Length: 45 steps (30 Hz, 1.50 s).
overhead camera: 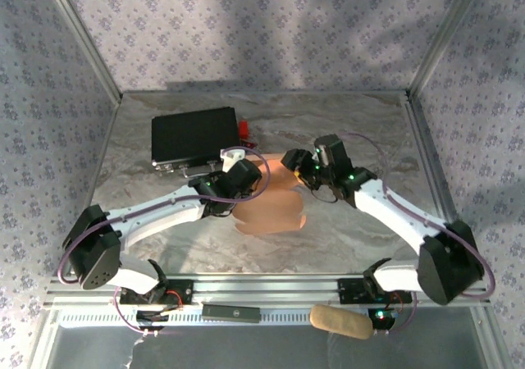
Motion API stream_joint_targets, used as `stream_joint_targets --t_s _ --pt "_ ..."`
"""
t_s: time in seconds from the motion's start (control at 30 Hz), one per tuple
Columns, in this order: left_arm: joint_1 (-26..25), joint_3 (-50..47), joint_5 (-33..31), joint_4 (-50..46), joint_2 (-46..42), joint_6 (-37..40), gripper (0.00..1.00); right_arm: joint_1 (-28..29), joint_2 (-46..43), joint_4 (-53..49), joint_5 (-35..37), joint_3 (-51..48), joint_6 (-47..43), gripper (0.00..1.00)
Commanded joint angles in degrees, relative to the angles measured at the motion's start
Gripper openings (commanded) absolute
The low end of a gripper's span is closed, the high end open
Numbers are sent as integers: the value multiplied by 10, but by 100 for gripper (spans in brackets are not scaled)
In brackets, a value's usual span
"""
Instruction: Fold the paper box
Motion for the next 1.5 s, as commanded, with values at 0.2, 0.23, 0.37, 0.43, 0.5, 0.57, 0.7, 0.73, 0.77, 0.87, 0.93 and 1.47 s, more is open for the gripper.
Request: stream_joint_targets --t_s 0.2,0.23,0.37,0.43,0.5,0.57,0.7,0.73,0.77,0.87,0.93,1.47 --pt "-6 -6 -14 20 -20 18 0 -9 -82 32 55 -108 -32 61" --pt "-6 -5 -14 19 -21 22 0 -20 -93 33 51 -113 -44 57" --pt "8 -12 30 37 -39 62 0 -104 -133 50 -54 -114 -127 52" --pt "29 -19 80 57 -56 91 0 -157 -125 54 -152 -103 -186 50" --pt "53 -25 151 78 -74 117 0 -201 -105 37 -225 -90 -236 43" --pt "85 -29 219 92 -91 138 0 -234 -83 52 -304 -86 -266 38" --pt "175 -16 391 95 -105 170 0 -268 -83 97 -402 -89 -304 36" --pt "198 -9 435 93 -101 174 0 -271 -90 104 -408 -89 -306 37" --pt "212 -1 458 84 -97 180 0 -271 -96 114 -410 -90 -306 37" --pt "237 34 502 43 -79 209 0 -262 -110 146 -413 -87 -306 37" --pt "252 45 539 39 -70 216 0 -246 -105 145 -413 -73 -319 38" --pt "272 68 561 28 -41 216 0 -216 -103 111 -438 -37 -352 37"
